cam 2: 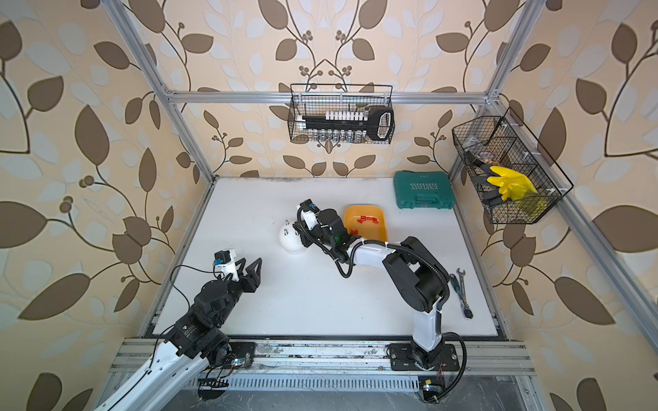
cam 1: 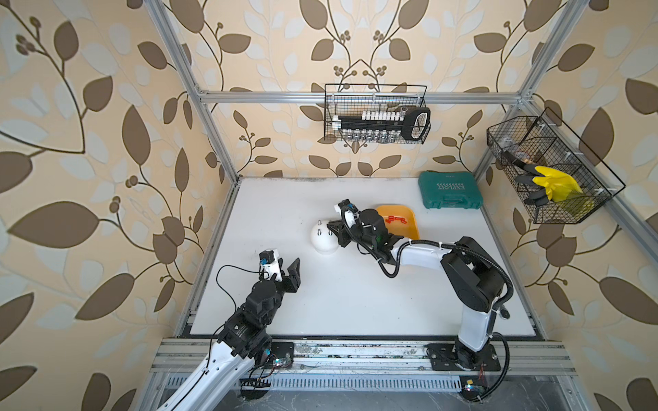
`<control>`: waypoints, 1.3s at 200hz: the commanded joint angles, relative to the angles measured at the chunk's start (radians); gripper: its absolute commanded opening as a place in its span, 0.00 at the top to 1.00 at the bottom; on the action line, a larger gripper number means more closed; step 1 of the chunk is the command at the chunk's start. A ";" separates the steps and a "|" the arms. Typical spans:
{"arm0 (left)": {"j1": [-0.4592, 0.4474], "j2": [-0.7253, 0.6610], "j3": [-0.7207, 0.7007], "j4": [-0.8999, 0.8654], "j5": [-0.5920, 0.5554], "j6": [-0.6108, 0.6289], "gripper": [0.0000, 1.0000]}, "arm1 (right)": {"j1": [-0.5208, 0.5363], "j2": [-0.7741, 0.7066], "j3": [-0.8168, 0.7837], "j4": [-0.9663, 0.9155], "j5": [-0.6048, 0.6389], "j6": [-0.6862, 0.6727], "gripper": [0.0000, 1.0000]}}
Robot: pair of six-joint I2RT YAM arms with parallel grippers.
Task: Cover the protruding screws with screw protection sleeves
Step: Attach the screw protection sleeve to the screw.
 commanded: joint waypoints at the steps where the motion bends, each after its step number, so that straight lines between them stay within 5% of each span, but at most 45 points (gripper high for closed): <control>1: 0.013 0.004 0.003 0.028 0.008 0.020 0.38 | 0.000 -0.011 -0.036 0.011 0.011 -0.001 0.89; 146: 0.012 0.009 0.003 0.031 0.010 0.021 0.38 | 0.000 -0.033 -0.102 0.044 0.012 -0.015 0.88; 184: 0.012 0.011 0.003 0.031 0.010 0.020 0.38 | 0.000 -0.070 -0.107 0.021 0.019 -0.016 0.59; 231: 0.012 0.034 0.005 0.056 0.042 0.042 0.37 | -0.053 -0.180 -0.027 -0.167 -0.004 0.085 0.44; 260: 0.012 0.181 0.124 0.101 0.058 0.035 0.37 | -0.114 -0.121 0.206 -0.561 -0.150 0.219 0.39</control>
